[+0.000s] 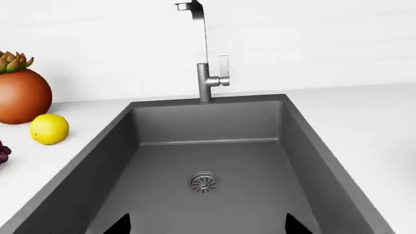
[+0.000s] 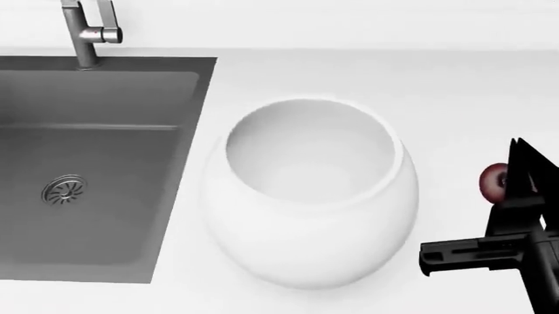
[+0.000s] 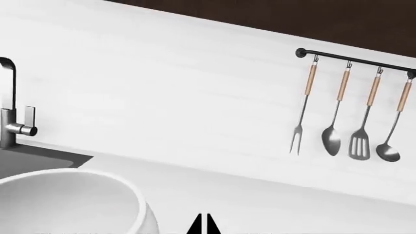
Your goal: There is a mixed pile of frozen fruits and vegetables on the counter. Locate all the frozen vegetables and place the items in a bowl on the counter. Take all the frozen fruits and defrost them in a running sink.
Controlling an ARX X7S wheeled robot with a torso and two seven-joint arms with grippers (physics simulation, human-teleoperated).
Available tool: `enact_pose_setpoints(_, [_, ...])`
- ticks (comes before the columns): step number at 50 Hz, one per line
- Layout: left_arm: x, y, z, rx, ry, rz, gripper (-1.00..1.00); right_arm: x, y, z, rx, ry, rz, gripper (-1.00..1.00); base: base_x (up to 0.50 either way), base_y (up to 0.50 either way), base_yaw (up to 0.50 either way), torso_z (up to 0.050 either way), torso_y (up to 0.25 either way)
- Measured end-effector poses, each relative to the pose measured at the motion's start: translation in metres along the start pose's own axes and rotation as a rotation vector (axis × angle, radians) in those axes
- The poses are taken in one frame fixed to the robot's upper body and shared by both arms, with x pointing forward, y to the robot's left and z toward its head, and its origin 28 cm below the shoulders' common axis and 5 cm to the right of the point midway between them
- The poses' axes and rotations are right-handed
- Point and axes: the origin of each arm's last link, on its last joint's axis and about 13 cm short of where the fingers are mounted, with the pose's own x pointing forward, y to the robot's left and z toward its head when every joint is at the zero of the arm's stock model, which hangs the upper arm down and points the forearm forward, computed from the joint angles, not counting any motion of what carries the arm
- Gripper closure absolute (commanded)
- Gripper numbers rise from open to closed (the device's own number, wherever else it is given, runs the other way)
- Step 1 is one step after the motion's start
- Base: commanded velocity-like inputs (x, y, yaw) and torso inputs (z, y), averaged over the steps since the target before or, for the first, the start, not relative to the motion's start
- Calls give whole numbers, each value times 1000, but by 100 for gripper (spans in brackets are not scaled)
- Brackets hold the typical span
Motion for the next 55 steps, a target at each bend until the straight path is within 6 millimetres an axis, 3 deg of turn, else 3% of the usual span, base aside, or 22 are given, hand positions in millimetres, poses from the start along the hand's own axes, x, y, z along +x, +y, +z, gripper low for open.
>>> enact_pose_setpoints(14, [0,0,-1,-4,0,1,-100,-2,-1,-1,-4,-5,-22,100,-423,305,0,0,0])
enact_pose_setpoints(55, [-1,2,-4,-8,5,7,-100,-3,7,-10,-19,7,6,100,45,500,0,0,0])
